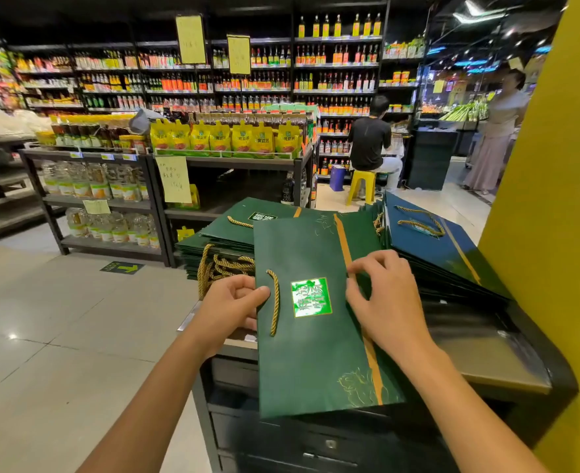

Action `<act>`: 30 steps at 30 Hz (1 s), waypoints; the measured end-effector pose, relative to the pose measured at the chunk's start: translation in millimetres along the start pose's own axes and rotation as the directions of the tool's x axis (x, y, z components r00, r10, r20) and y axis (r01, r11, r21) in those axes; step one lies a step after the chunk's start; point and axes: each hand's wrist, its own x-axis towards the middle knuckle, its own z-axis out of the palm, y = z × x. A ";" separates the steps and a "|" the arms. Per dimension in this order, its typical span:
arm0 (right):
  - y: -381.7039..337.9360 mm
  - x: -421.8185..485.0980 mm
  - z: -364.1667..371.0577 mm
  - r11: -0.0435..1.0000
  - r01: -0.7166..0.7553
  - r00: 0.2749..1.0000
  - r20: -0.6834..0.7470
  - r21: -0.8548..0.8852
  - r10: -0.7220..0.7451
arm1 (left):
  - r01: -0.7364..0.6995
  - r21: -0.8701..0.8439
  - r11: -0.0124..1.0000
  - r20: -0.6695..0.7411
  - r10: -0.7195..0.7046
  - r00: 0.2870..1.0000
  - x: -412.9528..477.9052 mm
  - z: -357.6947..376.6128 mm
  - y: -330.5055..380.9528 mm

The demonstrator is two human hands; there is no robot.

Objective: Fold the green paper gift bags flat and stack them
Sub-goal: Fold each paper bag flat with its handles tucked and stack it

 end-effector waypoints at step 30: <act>-67.5 11.4 54.8 0.946 0.112 0.991 0.042 0.304 -0.131 | -0.087 -0.044 0.995 -0.018 0.086 0.996 -1.5 -6.2 -8.3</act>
